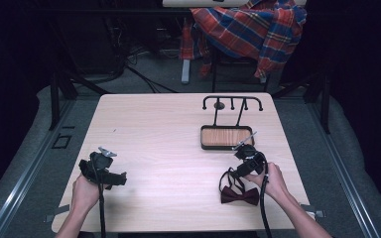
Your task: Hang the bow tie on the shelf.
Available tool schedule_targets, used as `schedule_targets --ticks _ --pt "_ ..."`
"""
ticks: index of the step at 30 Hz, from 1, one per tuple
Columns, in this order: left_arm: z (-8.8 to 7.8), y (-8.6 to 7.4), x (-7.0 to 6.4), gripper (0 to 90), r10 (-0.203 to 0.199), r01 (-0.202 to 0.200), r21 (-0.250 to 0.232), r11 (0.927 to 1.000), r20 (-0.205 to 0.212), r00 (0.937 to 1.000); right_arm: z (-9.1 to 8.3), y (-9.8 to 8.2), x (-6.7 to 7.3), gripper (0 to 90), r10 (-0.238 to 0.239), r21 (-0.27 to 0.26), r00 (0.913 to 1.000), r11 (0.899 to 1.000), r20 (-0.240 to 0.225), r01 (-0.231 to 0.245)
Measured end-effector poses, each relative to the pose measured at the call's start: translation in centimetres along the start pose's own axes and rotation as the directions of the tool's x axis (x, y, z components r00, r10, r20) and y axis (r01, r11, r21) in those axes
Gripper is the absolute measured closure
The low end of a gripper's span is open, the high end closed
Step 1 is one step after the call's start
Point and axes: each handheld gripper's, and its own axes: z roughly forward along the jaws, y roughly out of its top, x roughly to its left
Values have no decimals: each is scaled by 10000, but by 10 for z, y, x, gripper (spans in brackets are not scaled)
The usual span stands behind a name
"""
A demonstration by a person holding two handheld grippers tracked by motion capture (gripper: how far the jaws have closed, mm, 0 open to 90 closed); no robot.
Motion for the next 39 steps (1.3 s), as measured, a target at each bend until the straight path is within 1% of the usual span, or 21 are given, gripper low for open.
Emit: schedule_targets --ticks 4,7,8,10,11,12,13,15,16,19,21,25,27,28,29,30,33,34,35,37,39 --pt "1 1 -1 3 82 -82 36 10000 7 10000 6 0 2 600 0 275 9997 9996 246 -6" --pt "1 1 -1 3 117 -117 62 9999 18 9999 9 1 3 634 89 233 9998 9997 197 -93" --pt "1 1 -1 3 131 -131 73 9999 46 9999 11 2 4 665 -88 440 9992 9990 378 71" --pt "1 1 -1 3 138 -138 78 9999 52 9999 12 3 5 680 -140 535 9991 9985 403 118" --pt "1 1 -1 4 139 -139 106 9998 57 9999 13 3 6 706 -247 746 9981 9970 569 205" --pt "1 1 -1 4 139 -139 106 9998 57 9999 13 3 6 706 -247 746 9981 9970 569 205" --pt "1 0 -1 4 149 -150 117 9998 71 9999 13 1 5 730 -54 593 9983 9982 587 19" --pt "1 0 0 4 128 -128 79 9999 50 9999 12 1 4 759 -79 531 9985 9986 540 50" --pt "0 0 0 4 149 -149 35 9999 38 9999 12 1 5 765 -70 530 9987 9986 507 43" --pt "-1 0 -1 4 154 -154 -41 9999 -1 9999 12 2 4 772 -267 836 9975 9963 660 211" --pt "-1 0 0 4 157 -157 -49 9999 7 9999 14 0 5 784 -163 701 9975 9975 683 115" --pt "-2 -1 0 3 178 -178 -150 9997 -40 9998 13 0 7 837 -388 762 9968 9965 697 334" --pt "-2 -1 0 3 178 -179 -181 9997 -41 9998 15 0 7 838 -374 709 9966 9970 739 321" --pt "-3 -1 0 3 159 -160 -204 9997 -57 9999 16 -1 8 835 -434 785 9959 9962 796 371" --pt "-3 -1 1 4 189 -190 -200 9996 -35 9998 17 -1 8 824 -434 852 9964 9957 731 371" --pt "-3 -1 1 4 193 -194 -195 9996 -38 9998 18 -1 8 838 -543 978 9954 9941 786 465" --pt "-3 -1 2 3 169 -170 -191 9997 -30 9999 18 -1 8 875 -607 1000 9946 9936 841 522" --pt "-2 -1 2 3 193 -193 -181 9996 -24 9998 16 0 8 883 -738 1138 9935 9915 865 637" --pt "-2 -1 2 4 190 -191 -182 9997 -24 9998 16 0 8 884 -741 1123 9934 9916 880 641" --pt "-2 -1 2 4 179 -180 -209 9996 -37 9998 16 -2 9 887 -542 780 9947 9958 875 474" --pt "-3 -2 2 4 175 -175 -198 9997 -22 9998 14 -1 9 887 -624 766 9938 9955 915 554"
